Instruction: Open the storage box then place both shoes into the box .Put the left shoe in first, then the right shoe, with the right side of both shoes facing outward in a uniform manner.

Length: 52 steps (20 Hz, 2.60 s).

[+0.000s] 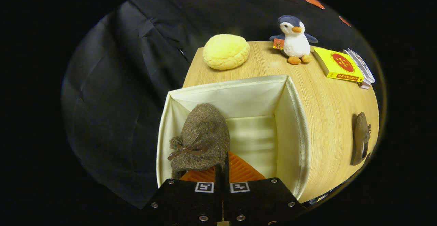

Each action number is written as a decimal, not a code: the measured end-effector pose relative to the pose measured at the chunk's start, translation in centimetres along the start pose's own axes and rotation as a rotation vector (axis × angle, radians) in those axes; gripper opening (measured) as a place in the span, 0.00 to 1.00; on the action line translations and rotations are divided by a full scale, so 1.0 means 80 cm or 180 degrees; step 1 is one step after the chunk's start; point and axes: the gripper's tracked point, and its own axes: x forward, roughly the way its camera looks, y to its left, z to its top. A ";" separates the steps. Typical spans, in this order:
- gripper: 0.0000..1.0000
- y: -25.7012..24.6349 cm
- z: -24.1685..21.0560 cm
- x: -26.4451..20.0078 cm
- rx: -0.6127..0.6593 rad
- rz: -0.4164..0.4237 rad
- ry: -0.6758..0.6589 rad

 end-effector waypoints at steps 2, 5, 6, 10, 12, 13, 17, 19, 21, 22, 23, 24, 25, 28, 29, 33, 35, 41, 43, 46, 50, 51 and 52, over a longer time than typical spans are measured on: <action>0.05 0.014 -0.013 0.009 0.0041 0.0153 0.0152; 0.15 0.020 -0.039 0.012 -0.0007 0.0312 0.0441; 0.18 0.026 -0.047 0.012 -0.0014 0.0419 0.0507; 0.37 0.040 -0.043 -0.022 -0.0102 0.0829 0.0442; 0.42 0.042 -0.038 -0.047 -0.0172 0.1035 0.0353; 0.49 0.040 -0.036 -0.061 -0.0211 0.1122 0.0307; 0.76 0.016 -0.024 -0.121 -0.0358 0.1339 0.0037; 0.84 -0.009 -0.018 -0.148 -0.0416 0.1376 -0.0119; 0.88 -0.041 -0.013 -0.172 -0.0443 0.1358 -0.0301; 0.89 -0.061 -0.010 -0.183 -0.0461 0.1342 -0.0395; 0.90 -0.084 -0.008 -0.191 -0.0481 0.1294 -0.0491; 0.90 -0.110 -0.006 -0.200 -0.0508 0.1218 -0.0595; 0.90 -0.137 -0.002 -0.205 -0.0533 0.1124 -0.0693; 0.91 -0.231 0.000 -0.208 -0.0582 0.0782 -0.0909; 0.91 -0.259 -0.002 -0.207 -0.0566 0.0668 -0.0960; 0.91 -0.388 -0.015 -0.198 -0.0518 0.0140 -0.1037; 0.91 -0.455 -0.025 -0.184 -0.0549 -0.0151 -0.1038; 0.90 -0.599 -0.064 -0.130 -0.0546 -0.0707 -0.0820; 0.88 -0.623 -0.075 -0.110 -0.0551 -0.0752 -0.0724; 0.84 -0.642 -0.073 -0.083 -0.0558 -0.0814 -0.0735; 0.69 -0.651 -0.057 -0.061 -0.0404 -0.0875 -0.0889; 0.63 -0.651 -0.051 -0.057 -0.0365 -0.0870 -0.0917; 0.57 -0.652 -0.048 -0.052 -0.0321 -0.0866 -0.0916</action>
